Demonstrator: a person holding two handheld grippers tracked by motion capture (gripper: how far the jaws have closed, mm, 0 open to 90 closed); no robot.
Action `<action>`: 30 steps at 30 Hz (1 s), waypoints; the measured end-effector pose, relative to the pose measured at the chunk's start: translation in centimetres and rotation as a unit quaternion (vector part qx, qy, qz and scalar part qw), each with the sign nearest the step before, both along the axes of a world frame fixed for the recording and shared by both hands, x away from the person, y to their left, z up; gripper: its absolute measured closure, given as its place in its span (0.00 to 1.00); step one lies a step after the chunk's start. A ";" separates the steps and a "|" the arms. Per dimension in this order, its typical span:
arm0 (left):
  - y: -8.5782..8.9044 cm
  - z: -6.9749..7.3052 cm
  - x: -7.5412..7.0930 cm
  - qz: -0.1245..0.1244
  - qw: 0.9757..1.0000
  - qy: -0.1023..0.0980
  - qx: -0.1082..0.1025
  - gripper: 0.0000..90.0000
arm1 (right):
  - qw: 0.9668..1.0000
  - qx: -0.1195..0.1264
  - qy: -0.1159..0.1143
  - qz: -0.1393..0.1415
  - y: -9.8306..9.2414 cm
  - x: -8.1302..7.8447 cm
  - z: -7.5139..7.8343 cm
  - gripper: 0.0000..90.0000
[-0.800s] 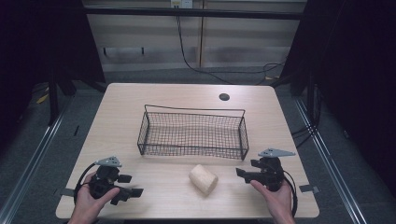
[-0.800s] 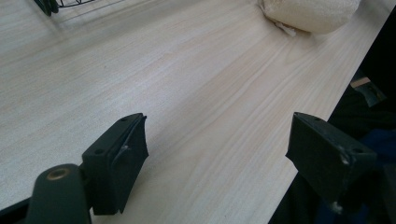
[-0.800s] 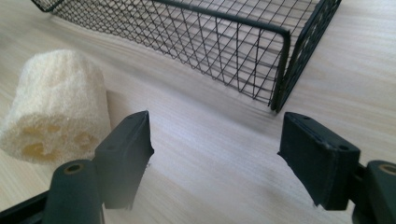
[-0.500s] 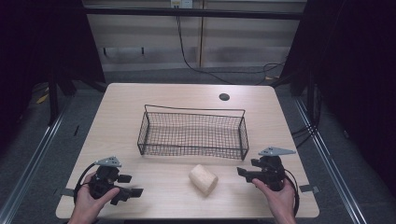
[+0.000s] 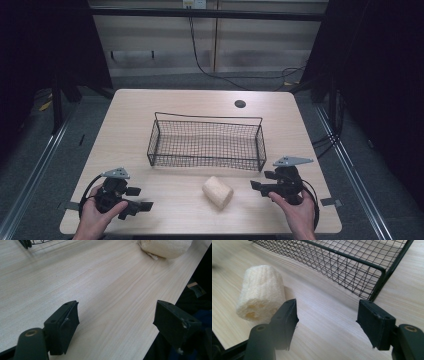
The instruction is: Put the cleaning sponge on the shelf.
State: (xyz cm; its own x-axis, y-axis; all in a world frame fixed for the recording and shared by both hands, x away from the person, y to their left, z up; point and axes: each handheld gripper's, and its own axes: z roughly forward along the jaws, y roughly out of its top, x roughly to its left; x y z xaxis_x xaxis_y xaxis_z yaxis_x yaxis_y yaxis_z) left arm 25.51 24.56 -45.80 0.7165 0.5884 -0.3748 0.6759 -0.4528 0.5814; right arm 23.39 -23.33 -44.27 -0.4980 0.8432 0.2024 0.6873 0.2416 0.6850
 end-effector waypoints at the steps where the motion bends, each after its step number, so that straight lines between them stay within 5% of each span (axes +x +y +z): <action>1: 0.0 0.0 0.0 0.001 1.000 0.001 0.000 0.22 | 1.000 0.004 0.005 0.001 0.1 0.0 0.1 0.34; 14: 0.0 0.0 0.0 0.002 1.000 0.001 0.000 0.22 | 0.998 0.017 0.055 0.030 0.6 0.5 1.0 0.23; 30: 0.0 0.0 0.0 0.003 1.000 0.001 0.001 0.22 | 0.994 0.020 0.077 0.079 2.1 1.1 2.4 0.19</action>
